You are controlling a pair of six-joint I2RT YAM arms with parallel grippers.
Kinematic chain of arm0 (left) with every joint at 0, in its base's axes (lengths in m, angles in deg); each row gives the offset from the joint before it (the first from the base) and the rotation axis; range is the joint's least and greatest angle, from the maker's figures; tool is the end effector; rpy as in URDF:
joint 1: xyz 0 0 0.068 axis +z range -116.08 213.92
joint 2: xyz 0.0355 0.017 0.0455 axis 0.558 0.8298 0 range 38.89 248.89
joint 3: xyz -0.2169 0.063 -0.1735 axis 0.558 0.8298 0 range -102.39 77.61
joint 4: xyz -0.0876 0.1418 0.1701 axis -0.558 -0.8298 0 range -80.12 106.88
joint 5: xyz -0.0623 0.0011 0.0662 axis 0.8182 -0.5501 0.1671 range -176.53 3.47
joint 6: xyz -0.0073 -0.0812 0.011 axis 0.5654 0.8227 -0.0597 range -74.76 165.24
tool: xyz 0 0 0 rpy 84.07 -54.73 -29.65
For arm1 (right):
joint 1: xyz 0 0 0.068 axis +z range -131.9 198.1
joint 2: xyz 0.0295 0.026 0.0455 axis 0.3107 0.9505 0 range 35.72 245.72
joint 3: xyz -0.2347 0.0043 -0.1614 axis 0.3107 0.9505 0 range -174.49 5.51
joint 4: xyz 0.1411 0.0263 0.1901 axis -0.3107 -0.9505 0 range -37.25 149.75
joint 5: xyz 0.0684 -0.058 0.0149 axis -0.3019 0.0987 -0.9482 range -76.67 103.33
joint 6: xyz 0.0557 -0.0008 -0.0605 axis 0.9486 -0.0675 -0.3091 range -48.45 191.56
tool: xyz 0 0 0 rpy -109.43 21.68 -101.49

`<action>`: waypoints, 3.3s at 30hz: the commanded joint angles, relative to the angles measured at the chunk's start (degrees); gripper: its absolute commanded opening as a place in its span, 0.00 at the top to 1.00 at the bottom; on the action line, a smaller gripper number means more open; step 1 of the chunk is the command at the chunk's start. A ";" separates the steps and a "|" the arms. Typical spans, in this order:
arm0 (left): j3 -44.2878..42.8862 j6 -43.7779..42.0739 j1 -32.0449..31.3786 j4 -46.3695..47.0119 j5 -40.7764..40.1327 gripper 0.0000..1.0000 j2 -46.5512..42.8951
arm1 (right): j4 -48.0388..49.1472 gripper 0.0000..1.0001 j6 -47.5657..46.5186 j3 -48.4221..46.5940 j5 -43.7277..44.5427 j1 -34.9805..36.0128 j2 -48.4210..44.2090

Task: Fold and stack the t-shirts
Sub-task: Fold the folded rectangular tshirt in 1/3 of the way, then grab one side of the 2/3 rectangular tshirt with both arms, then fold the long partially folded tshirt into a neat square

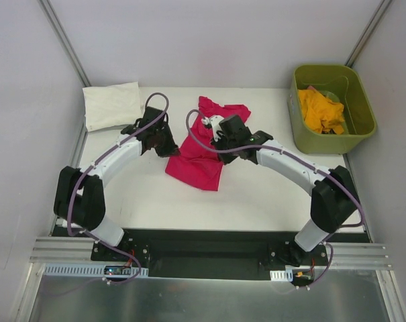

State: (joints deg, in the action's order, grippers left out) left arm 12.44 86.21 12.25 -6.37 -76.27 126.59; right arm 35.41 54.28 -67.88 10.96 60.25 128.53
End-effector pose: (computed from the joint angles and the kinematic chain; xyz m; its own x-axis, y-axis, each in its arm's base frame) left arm 0.3074 -0.1358 0.2572 -0.8168 -0.3697 -0.4430 -0.0751 0.8293 -0.5537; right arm 0.2694 0.2479 0.2724 -0.2839 -0.6572 -0.6982 -0.8137 0.5503 -0.1872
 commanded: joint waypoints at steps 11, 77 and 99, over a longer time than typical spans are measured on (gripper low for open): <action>-18.50 -5.02 3.04 0.13 6.00 0.92 18.20 | 0.17 0.98 -2.94 -10.90 -0.52 -10.24 10.71; 5.65 -3.09 10.68 1.54 4.59 1.00 13.56 | -0.80 0.99 -4.44 5.44 -6.82 5.66 12.40; 20.00 -0.19 11.12 -10.07 1.25 1.00 -36.90 | -3.44 0.99 13.93 12.21 -46.85 12.26 -12.31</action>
State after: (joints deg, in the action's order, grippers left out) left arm 36.53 86.34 22.76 -15.68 -73.12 89.98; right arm 36.06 64.97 -54.59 -31.60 72.93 119.11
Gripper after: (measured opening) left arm 0.019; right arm 0.025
